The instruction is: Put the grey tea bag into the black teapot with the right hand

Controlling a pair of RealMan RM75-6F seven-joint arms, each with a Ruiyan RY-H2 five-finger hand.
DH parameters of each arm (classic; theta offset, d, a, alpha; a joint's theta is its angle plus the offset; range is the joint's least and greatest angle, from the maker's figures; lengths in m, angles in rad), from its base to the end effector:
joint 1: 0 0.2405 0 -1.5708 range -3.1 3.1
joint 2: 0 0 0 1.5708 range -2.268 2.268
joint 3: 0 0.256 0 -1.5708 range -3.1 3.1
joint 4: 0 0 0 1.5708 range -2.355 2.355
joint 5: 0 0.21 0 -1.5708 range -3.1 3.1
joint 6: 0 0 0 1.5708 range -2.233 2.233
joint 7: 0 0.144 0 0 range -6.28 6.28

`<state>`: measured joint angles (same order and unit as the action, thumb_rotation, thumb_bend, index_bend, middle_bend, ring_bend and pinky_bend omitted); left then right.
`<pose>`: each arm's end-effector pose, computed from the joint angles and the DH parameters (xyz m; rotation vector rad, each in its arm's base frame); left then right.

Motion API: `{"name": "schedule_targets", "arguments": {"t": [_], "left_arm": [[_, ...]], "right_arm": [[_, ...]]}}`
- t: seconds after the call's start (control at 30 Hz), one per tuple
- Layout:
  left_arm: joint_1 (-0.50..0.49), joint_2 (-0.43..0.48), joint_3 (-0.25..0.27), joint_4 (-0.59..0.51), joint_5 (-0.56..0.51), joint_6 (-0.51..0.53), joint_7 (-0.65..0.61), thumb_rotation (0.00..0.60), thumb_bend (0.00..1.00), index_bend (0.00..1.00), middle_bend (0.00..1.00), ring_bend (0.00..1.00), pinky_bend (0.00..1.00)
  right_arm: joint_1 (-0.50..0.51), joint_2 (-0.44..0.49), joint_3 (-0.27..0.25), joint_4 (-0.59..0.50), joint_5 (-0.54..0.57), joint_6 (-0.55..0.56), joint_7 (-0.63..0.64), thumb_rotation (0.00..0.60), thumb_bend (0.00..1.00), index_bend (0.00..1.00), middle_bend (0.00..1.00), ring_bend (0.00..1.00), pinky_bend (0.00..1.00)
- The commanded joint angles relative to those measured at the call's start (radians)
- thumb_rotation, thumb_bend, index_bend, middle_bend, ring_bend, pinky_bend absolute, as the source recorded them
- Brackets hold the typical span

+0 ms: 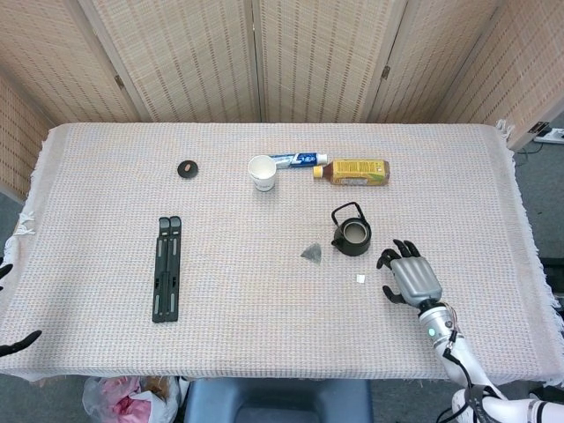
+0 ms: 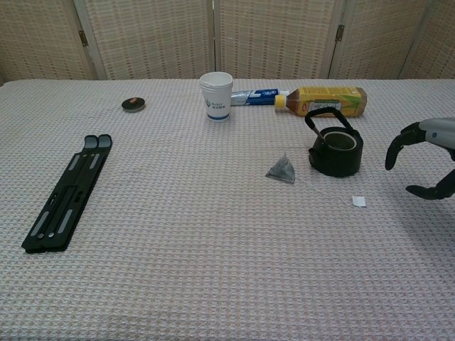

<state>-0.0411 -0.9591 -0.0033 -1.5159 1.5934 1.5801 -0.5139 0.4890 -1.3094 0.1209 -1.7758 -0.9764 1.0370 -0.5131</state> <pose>-0.3295 0.1583 0.2219 -1.3252 -1.0626 -1.1438 -0.2259 -0.2755 0.0418 1.7098 -1.1025 0.6480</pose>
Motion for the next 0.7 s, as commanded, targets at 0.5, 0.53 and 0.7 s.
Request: {"name": "schedule_targets", "arguments": {"t": [0.5, 0.53, 0.7], "left_arm": [[-0.008, 0.015, 0.036, 0.07, 0.075, 0.011, -0.103, 0.6, 0.13, 0.0, 0.0, 0.04, 0.28], [-0.008, 0.016, 0.037, 0.074, 0.076, 0.014, -0.112, 0.6, 0.13, 0.0, 0.0, 0.04, 0.28], [-0.003, 0.016, 0.044, 0.089, 0.091, 0.036, -0.142, 0.6, 0.13, 0.0, 0.0, 0.04, 0.28]], "right_arm": [[0.101, -0.152, -0.005, 0.036, 0.189, 0.09, -0.226, 0.6, 0.3, 0.41, 0.2, 0.0, 0.0], [0.103, -0.16, -0.008, 0.039, 0.193, 0.098, -0.235, 0.6, 0.3, 0.41, 0.2, 0.0, 0.0], [0.107, -0.199, -0.015, 0.054, 0.204, 0.147, -0.268, 0.6, 0.3, 0.42, 0.2, 0.0, 0.0]]}}
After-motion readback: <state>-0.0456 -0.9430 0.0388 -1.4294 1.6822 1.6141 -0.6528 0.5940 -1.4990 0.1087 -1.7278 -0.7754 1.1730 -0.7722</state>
